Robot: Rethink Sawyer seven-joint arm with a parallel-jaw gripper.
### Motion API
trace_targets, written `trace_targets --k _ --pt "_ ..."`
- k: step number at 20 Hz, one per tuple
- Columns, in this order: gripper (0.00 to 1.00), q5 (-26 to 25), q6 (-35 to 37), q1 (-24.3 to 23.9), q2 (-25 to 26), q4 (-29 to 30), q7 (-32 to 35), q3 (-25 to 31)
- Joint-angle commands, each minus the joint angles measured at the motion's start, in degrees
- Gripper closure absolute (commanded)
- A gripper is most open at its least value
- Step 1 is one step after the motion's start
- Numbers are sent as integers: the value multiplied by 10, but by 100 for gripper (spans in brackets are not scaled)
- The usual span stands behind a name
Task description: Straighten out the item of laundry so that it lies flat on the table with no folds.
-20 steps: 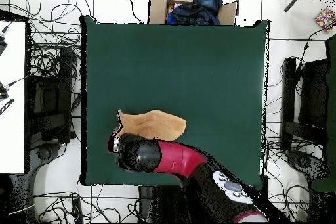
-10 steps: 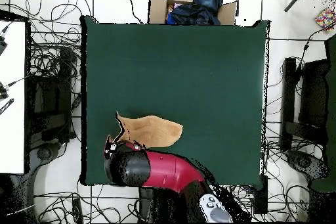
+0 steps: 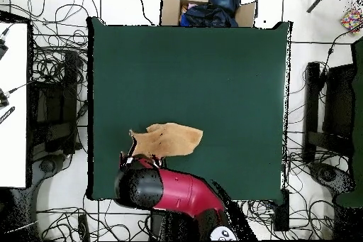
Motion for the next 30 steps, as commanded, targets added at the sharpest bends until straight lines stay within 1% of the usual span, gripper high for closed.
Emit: trace_targets --k 1,4,8,11,13,14,16,18,20,25,30 --pt "0 22 57 6 -1 -31 142 -57" --pt "0 23 79 1 -10 -39 127 -53" --pt "0 22 137 3 -32 -59 126 -58" --pt "0 5 163 9 -40 -90 133 -76" --pt "0 -10 145 7 -30 -104 132 -91" --pt "0 -14 120 4 -21 -106 128 -96" --pt "0 -18 74 -7 -3 -116 119 -99" --pt "0 -15 42 -16 17 -125 114 -97" --pt "0 -23 16 -17 33 -143 109 -104" --pt "0 -49 54 1 56 -212 98 -144" --pt "0 -46 23 -20 81 -225 90 -133"
